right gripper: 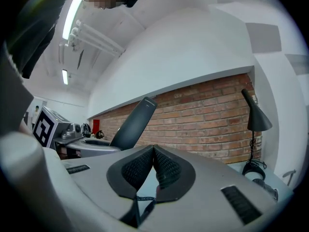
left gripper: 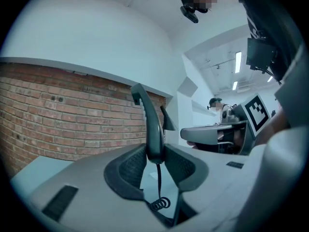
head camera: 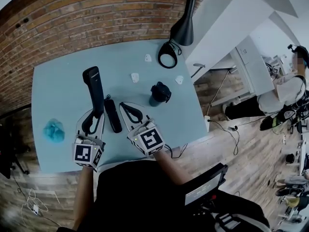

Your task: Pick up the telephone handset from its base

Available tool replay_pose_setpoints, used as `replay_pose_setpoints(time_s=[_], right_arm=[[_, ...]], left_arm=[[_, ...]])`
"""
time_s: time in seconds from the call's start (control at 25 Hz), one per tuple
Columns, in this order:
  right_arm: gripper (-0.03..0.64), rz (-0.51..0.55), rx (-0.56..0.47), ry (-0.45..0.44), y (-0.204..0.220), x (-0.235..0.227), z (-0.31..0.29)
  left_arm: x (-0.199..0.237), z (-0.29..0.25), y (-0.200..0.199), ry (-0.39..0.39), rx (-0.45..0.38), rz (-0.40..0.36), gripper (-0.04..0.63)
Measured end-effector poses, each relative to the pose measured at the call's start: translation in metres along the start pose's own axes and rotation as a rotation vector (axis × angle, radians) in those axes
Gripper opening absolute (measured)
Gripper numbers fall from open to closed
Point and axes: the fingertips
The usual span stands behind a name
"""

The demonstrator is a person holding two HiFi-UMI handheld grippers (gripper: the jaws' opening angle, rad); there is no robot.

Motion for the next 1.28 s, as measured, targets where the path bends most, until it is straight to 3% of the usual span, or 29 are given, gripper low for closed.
replay_pose_setpoints(time_s=[0.24,0.6,1.28], right_arm=[[0.008,-0.011,0.07,-0.015,0.029,0.006,-0.009],[0.006,-0.049,0.16,-0.073,0.061,0.006,-0.004],[0.003,-0.072,0.288,-0.112,0.098,0.016,-0.009]], left_arm=[[0.009,0.003,0.033,-0.009,0.072,0.019,0.143],[-0.008,0.002,0.076,-0.013,0.146,0.115,0.143],[-0.006,0.013,0.123,-0.021,0.252,0.239,0.142]])
Point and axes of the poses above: the fingertips, and each gripper's own axes: z backward along the fingers, x to its left, y out of its underside
